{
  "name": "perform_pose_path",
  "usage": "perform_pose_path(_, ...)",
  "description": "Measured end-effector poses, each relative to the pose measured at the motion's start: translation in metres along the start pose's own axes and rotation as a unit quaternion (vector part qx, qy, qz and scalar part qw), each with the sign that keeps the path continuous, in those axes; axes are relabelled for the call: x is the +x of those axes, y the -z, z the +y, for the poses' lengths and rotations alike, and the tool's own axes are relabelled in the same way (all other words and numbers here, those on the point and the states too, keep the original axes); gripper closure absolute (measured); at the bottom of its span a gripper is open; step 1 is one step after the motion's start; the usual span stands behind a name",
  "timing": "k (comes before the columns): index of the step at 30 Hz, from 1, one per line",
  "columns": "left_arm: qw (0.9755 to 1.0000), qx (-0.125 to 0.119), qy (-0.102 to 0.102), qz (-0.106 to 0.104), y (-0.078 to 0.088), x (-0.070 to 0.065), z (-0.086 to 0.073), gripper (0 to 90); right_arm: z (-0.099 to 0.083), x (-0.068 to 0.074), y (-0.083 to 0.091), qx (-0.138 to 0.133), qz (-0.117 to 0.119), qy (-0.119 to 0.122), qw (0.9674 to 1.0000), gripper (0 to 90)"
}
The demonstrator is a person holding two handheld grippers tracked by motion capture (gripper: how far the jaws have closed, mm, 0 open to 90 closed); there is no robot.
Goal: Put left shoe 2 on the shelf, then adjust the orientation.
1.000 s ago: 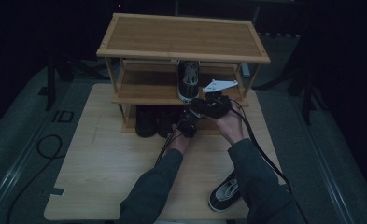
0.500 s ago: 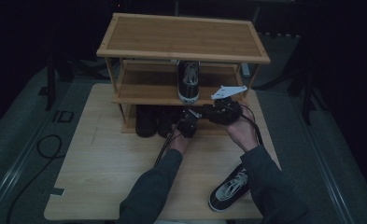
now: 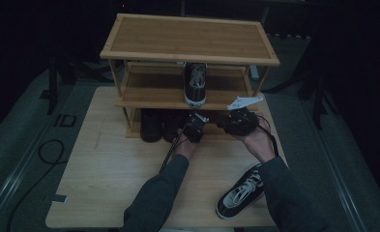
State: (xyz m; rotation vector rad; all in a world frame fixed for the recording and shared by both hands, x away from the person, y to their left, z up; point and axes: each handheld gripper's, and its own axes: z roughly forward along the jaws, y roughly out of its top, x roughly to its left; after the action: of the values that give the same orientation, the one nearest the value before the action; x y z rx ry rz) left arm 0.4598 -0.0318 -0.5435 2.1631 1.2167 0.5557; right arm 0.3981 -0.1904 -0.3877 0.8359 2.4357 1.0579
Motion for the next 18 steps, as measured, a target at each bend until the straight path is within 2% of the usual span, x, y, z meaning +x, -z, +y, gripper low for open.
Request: perform_pose_path(18, 1.0, -0.001, 0.002, -0.004, 0.0, 0.001, 0.0, 90.0, -0.029, -0.008, 0.006, 0.007, 0.013, -0.023, 0.9996, 68.0)
